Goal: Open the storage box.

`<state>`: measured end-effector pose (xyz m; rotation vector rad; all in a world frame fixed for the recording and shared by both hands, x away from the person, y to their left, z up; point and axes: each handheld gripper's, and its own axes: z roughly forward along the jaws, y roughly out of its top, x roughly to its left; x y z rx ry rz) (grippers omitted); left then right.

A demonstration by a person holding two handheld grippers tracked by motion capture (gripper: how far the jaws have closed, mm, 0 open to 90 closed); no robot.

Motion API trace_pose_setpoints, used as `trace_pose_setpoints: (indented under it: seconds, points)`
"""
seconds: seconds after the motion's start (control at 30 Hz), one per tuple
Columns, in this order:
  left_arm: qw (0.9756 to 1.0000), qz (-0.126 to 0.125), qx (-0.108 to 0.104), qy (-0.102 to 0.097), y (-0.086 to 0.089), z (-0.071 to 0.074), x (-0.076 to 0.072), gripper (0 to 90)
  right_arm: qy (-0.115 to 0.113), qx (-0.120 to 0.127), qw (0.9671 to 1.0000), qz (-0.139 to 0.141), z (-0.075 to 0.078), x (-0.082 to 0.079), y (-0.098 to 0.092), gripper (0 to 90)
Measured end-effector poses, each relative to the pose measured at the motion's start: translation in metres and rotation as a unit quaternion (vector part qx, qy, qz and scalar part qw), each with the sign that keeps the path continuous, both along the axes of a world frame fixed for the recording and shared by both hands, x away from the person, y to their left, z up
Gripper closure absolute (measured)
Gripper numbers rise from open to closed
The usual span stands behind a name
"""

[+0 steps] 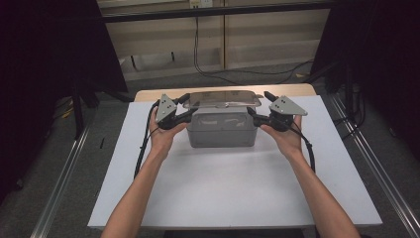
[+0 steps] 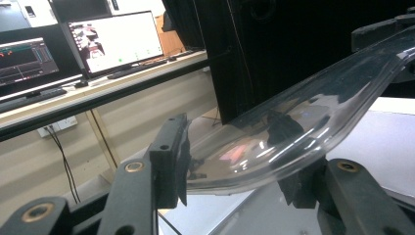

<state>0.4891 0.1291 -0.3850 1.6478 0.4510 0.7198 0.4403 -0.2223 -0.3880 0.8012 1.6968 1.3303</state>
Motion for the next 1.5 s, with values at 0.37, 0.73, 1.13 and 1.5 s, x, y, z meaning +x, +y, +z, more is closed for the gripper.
trace_pose_setpoints:
  seconds: [0.37, 0.73, 1.13, 1.5]
  points:
    - [0.9999, 0.005, -0.015, -0.001, -0.001, 0.006, 0.007, 52.5, 0.011, 0.003, 0.9999, 0.002, -0.007, 0.019, -0.008, 36.9]
    - [0.9999, 0.011, -0.011, 0.001, 0.002, 0.008, 0.013, 56.1, 0.01, 0.019, 0.9997, 0.014, 0.0, 0.035, -0.009, 50.9]
    - [0.9999, 0.014, -0.01, 0.001, 0.001, 0.008, 0.018, 56.8, 0.004, 0.018, 0.9997, 0.019, -0.009, 0.043, -0.006, 59.4]
    - [0.9998, 0.017, -0.011, 0.002, 0.001, 0.01, 0.021, 58.4, 0.001, 0.012, 0.9997, 0.021, -0.007, 0.051, -0.003, 62.1]
